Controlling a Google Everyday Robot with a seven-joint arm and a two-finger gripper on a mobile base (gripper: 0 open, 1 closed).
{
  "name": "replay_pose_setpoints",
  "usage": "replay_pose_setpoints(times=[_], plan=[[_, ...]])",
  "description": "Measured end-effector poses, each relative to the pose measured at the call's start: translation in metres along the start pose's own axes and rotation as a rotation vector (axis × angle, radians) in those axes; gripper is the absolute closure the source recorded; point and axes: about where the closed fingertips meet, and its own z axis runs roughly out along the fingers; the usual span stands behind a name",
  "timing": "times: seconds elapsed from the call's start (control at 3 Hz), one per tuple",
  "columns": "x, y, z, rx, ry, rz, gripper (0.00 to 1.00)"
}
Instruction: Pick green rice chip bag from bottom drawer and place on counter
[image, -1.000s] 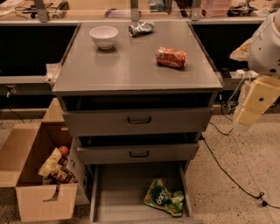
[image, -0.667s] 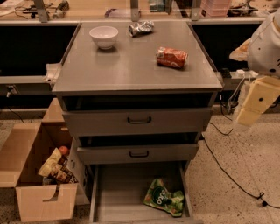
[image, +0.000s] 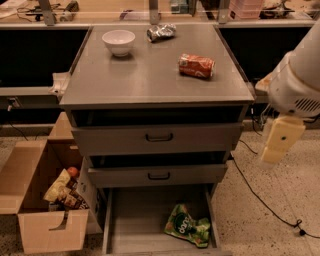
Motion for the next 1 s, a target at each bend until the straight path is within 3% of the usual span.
replay_pose_setpoints(times=[0.33, 1.0], plan=[[0.011, 0.024, 0.064, -0.030, 0.021, -0.016, 0.00], [0.039, 0.089, 0.222, -0.141, -0.075, 0.043, 0.00]])
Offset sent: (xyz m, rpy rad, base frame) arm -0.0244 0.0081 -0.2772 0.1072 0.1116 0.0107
